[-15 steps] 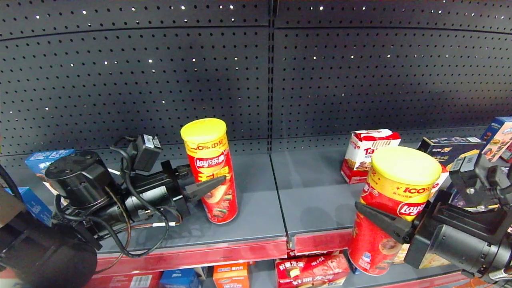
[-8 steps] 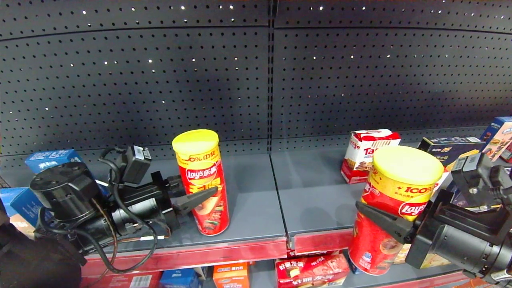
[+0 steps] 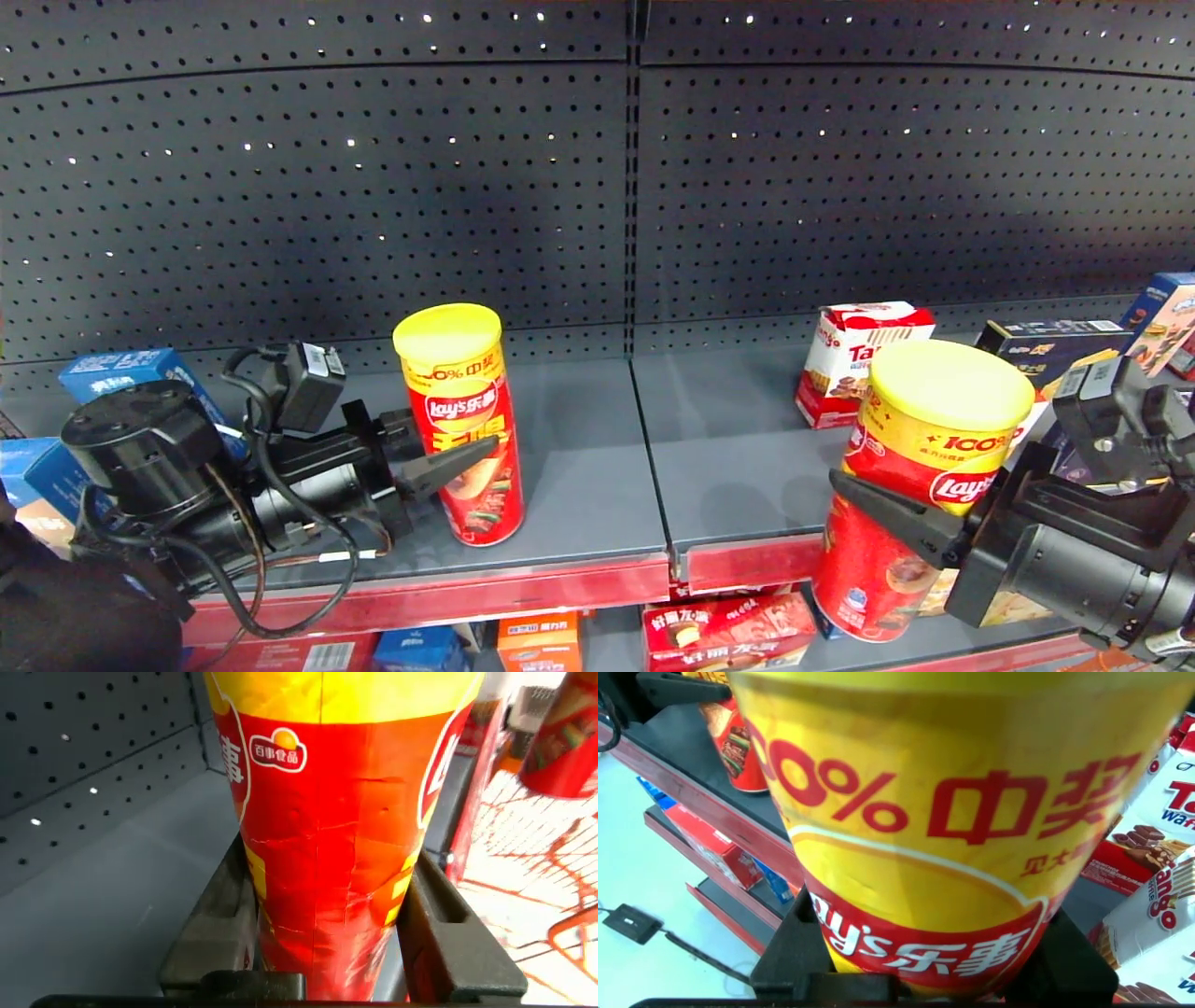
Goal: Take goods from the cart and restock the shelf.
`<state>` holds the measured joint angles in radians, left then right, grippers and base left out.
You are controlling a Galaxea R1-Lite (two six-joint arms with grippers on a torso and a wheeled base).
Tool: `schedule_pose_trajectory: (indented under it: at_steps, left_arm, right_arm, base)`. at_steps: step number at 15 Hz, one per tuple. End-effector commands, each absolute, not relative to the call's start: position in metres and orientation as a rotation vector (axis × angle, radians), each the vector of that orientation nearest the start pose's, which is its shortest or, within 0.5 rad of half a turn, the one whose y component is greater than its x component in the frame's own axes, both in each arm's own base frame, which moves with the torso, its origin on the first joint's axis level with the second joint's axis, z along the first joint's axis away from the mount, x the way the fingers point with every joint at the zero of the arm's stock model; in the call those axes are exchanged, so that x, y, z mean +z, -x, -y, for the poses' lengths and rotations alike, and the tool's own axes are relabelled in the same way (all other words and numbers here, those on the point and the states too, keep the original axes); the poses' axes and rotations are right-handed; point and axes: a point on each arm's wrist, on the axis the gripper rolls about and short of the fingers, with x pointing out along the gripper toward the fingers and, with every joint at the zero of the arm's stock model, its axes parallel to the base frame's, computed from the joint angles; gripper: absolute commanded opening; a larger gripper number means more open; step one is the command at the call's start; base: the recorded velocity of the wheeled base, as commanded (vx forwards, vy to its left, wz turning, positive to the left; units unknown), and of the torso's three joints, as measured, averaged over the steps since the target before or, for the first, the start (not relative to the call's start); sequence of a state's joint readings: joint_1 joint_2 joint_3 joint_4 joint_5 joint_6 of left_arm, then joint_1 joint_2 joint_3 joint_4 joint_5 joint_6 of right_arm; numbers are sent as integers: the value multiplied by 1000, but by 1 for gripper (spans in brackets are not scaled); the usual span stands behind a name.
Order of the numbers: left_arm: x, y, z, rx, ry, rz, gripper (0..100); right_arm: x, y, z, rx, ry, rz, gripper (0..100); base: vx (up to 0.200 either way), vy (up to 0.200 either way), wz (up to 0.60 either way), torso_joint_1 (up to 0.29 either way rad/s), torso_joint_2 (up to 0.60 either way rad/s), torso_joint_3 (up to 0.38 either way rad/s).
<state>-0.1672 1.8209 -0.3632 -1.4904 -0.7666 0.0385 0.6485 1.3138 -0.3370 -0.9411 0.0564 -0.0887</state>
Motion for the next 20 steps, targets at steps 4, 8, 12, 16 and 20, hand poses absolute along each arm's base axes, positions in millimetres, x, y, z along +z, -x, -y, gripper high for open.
schedule_pose_trajectory:
  at_steps: [4,8,12,16,20]
  left_arm:
    - [119,-264,60,-903,-63,27,100]
    - [122,-263,59,-904,-64,37,100]
    - [130,-256,58,-900,-69,65,100]
    - [135,-239,48,-867,-70,67,100]
    - [129,-212,33,-817,-63,22,100]
  right_arm:
    - [184,-150,-115,707,97,-6,0]
    - [183,-149,-115,707,98,-9,0]
    - [182,-149,-114,706,98,-12,0]
    - [182,-150,-112,695,98,-13,0]
    - [182,-149,-112,693,98,-13,0]
  base:
    - [0,0,0,0,0,0]
    - [0,0,0,0,0,0]
    - [0,0,0,0,0,0]
    - [0,0,0,0,0,0]
    - [0,0,0,0,0,0]
